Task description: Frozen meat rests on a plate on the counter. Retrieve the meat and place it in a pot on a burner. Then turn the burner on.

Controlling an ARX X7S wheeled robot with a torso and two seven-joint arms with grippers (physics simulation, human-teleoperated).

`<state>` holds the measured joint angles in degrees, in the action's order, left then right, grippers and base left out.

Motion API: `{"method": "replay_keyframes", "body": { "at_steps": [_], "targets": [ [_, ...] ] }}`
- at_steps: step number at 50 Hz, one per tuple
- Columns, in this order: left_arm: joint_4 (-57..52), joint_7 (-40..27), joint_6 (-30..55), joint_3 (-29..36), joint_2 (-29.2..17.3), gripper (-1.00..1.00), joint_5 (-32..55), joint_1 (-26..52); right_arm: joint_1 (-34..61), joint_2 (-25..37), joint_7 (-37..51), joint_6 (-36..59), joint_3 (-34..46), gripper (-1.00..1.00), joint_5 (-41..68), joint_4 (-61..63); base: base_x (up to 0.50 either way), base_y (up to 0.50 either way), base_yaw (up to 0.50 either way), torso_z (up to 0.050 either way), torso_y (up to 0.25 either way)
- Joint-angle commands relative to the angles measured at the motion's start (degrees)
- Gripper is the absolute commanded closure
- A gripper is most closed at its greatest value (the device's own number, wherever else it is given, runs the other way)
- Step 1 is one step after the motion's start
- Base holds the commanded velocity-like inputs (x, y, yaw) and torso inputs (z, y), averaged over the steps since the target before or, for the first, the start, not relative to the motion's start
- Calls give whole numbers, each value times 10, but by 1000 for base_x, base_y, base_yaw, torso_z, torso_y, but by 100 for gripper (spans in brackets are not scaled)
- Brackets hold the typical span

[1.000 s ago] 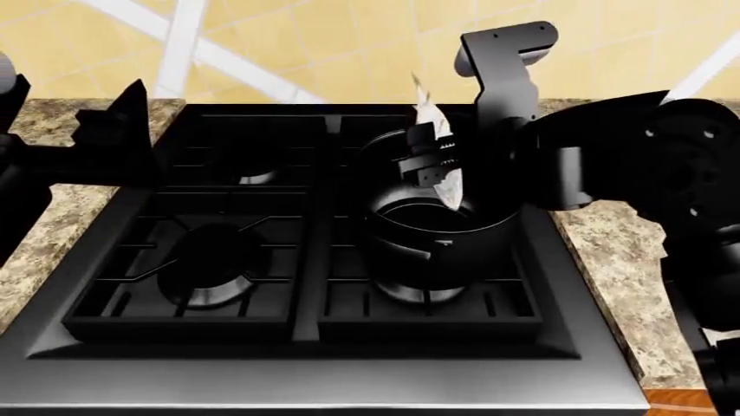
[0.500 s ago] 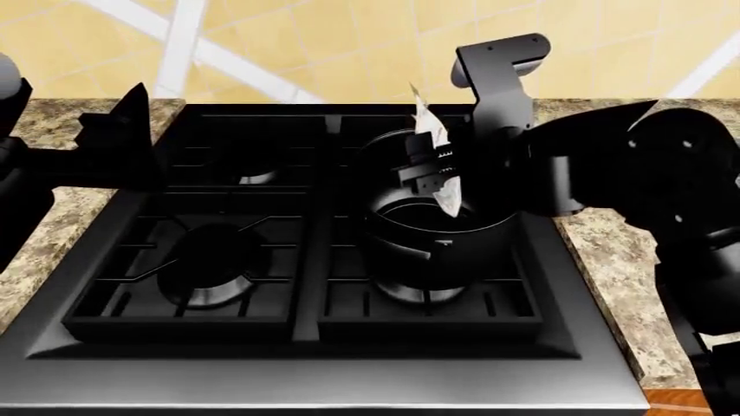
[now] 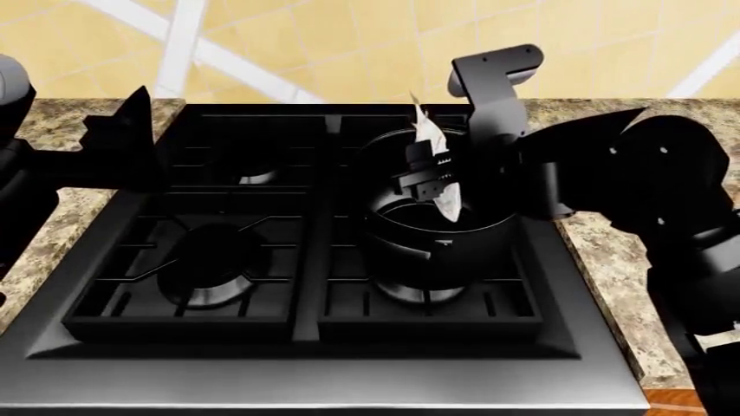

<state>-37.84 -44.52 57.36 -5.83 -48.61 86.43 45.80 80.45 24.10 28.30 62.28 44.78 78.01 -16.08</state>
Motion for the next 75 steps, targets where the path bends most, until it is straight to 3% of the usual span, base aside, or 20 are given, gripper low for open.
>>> {"method": "replay_keyframes", "body": {
  "at_steps": [1, 13, 14, 41, 61, 75],
  "targets": [
    [2, 2, -2, 2, -1, -100, -6, -5, 2, -6, -23, -10, 11, 100, -26, -18, 0, 0, 0, 0, 0],
    [3, 2, -4, 6, -1, -100, -7, -2, 4, -3, -23, -12, 12, 100, -28, -18, 0, 0, 0, 1, 0],
    [3, 1, -4, 6, -1, -100, -6, -2, 4, -2, -23, -12, 12, -100, -29, -16, 0, 0, 0, 0, 0],
    [-14, -55, 0, 11, -21, -100, 67, 34, 11, 17, 4, -12, -4, -100, -12, 32, 0, 0, 0, 0, 0],
    [-21, -67, 4, 40, -13, -100, 83, 69, -10, 116, 245, -71, -174, -100, 146, 303, 0, 0, 0, 0, 0],
    [-22, -61, 5, 51, -8, -100, 70, 74, -38, 156, 294, -103, -213, -100, 148, 376, -15, 0, 0, 0, 0]
  ]
}}
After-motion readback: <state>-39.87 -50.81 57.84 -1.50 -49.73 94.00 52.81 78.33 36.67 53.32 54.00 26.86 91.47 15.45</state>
